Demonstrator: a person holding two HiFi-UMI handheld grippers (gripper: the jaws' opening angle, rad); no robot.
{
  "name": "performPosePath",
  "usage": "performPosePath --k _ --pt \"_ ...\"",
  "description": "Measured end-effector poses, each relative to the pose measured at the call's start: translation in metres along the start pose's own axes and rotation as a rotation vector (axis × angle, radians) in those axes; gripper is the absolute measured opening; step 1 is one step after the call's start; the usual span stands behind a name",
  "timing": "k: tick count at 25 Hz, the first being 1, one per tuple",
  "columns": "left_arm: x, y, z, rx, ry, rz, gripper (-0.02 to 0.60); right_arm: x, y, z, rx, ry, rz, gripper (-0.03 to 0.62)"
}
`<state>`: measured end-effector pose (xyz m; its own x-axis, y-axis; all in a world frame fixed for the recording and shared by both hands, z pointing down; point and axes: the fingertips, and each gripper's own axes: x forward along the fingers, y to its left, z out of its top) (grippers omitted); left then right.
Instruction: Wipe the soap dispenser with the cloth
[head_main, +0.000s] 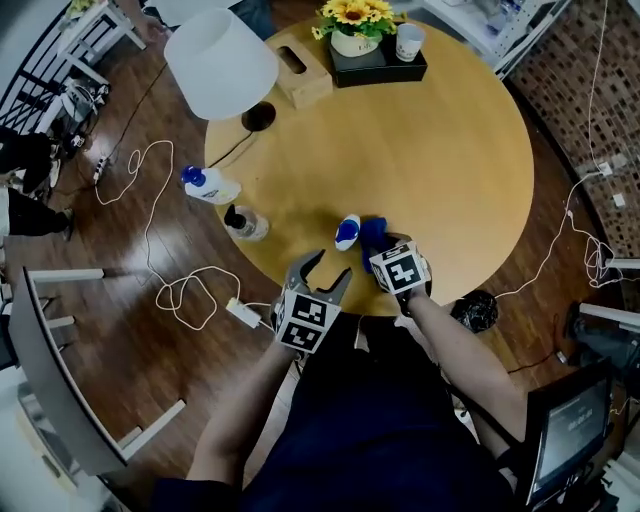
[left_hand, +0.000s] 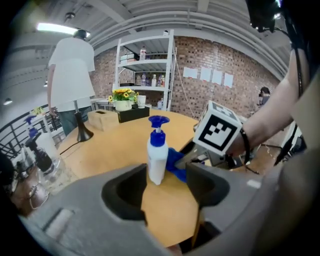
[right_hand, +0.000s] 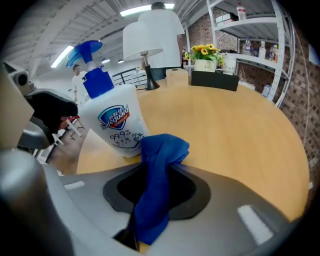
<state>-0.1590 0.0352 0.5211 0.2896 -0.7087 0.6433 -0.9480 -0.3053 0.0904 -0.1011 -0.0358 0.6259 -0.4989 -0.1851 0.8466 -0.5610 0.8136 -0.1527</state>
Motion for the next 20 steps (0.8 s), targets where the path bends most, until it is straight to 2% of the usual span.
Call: performPosePath --k 2,4,6,8,11,13,14,16,20 --pt "0.006 0.002 0.001 -0.006 0.003 0.017 0.247 -0.009 -0.001 0.006 0.053 -0.046 0.086 0.100" --pt "0.012 0.006 0.004 -0.007 -0.008 0.043 0.247 -0.030 -0.007 0.020 0.118 -0.147 0.147 0.100" --pt "0.021 0.012 0.007 -0.007 -0.022 0.073 0.247 -0.061 -0.014 0.043 0.136 -0.266 0.189 0.100" --pt "0.033 0.014 0.009 -0.001 -0.028 0.082 0.250 -0.095 -0.016 0.071 0.104 -0.367 0.233 0.100" --pt "0.051 0.010 0.006 0.031 -0.013 0.066 0.252 -0.143 -0.001 0.115 0.006 -0.462 0.325 0.101" --pt "0.059 0.011 0.004 0.062 -0.003 0.081 0.232 -0.169 0.023 0.139 -0.072 -0.486 0.404 0.101" --pt "0.061 0.013 0.004 0.076 -0.003 0.096 0.199 -0.178 0.037 0.148 -0.112 -0.484 0.437 0.101" --pt "0.062 0.016 0.004 0.093 -0.010 0.108 0.181 -0.184 0.065 0.157 -0.193 -0.454 0.483 0.101" --pt "0.061 0.016 0.005 0.103 -0.018 0.095 0.178 -0.157 0.104 0.148 -0.344 -0.342 0.475 0.101"
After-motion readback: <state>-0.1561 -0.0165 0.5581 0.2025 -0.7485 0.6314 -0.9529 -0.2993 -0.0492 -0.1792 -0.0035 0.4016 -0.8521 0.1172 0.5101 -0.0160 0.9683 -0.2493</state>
